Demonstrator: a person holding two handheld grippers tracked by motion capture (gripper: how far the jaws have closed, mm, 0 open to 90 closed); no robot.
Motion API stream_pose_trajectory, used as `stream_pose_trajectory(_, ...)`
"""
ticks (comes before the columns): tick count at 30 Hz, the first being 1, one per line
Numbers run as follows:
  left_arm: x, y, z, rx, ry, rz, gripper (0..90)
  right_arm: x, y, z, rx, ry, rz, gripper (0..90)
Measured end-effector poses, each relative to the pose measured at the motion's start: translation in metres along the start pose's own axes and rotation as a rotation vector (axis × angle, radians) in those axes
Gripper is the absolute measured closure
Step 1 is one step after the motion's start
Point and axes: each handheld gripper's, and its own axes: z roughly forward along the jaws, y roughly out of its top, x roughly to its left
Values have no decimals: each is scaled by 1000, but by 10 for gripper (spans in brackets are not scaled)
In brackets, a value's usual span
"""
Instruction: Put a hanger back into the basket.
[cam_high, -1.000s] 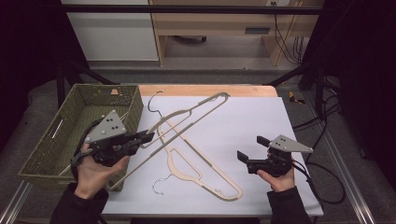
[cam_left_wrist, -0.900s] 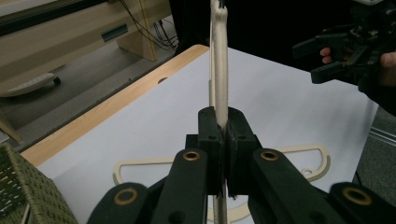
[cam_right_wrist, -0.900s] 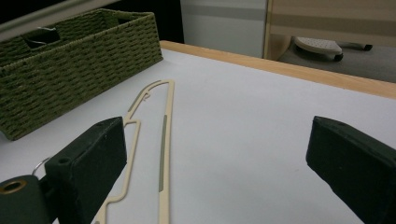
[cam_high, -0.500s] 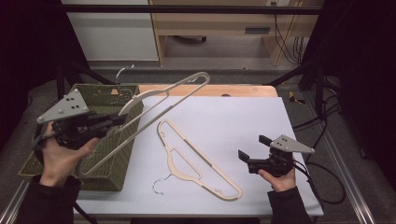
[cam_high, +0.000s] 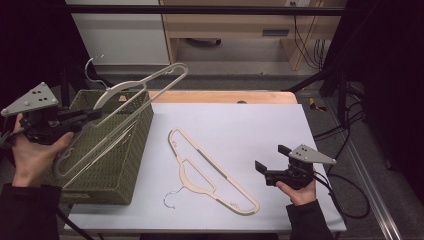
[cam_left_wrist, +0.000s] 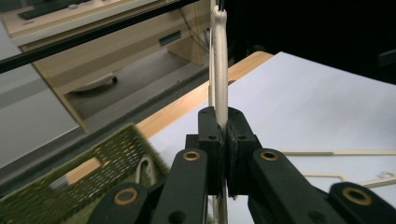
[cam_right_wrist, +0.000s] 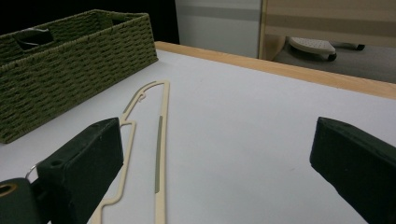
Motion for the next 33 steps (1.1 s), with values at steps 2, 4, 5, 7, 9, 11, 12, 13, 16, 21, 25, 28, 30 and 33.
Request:
stream_pose_trajectory(2, 9, -6, -2, 11, 14, -6, 868, 0, 0, 1, 3, 0, 1, 30)
stream_pose_trajectory(4, 15, -11, -4, 23, 25, -7, 868, 0, 0, 1, 6, 0, 2, 29)
stream_pose_trajectory(5, 19, -14, -4, 27, 32, -10, 868, 0, 0, 1, 8, -1, 2, 28)
stream_pose_trajectory(7, 26, -22, -4, 40, 44, -19, 867, 0, -1, 1, 11, 4, 2, 27)
stream_pose_trajectory(9, 32, -28, -4, 52, 50, -30, 868, 1, -1, 1, 11, 3, 4, 27)
stream_pose_trajectory(11, 39, -36, -3, 49, 60, -36, 867, 1, -1, 2, 13, 2, 4, 27)
stream_pose_trajectory(12, 42, -39, -3, 59, 72, -41, 868, 1, -1, 2, 14, 2, 3, 27)
stream_pose_trajectory(13, 46, -43, -3, 67, 79, -41, 868, 1, -1, 2, 16, 1, 3, 27)
stream_pose_trajectory(16, 53, -51, -4, 98, 95, -64, 867, 0, -1, 2, 20, 3, -3, 27)
stream_pose_trajectory(21, 65, -67, -6, 117, 111, -69, 867, 0, -1, 2, 26, 5, -12, 27)
stream_pose_trajectory(25, 71, -77, -5, 135, 132, -64, 867, 0, -1, 3, 25, 1, -10, 27)
stream_pose_trajectory(28, 75, -84, -3, 156, 136, -53, 867, 0, -1, 2, 26, 1, -14, 27)
stream_pose_trajectory(30, 77, -89, -2, 175, 143, -53, 867, 0, -1, 3, 25, 0, -10, 27)
stream_pose_trajectory(33, 80, -97, -1, 194, 151, -55, 867, 0, -1, 3, 26, -1, -10, 27)
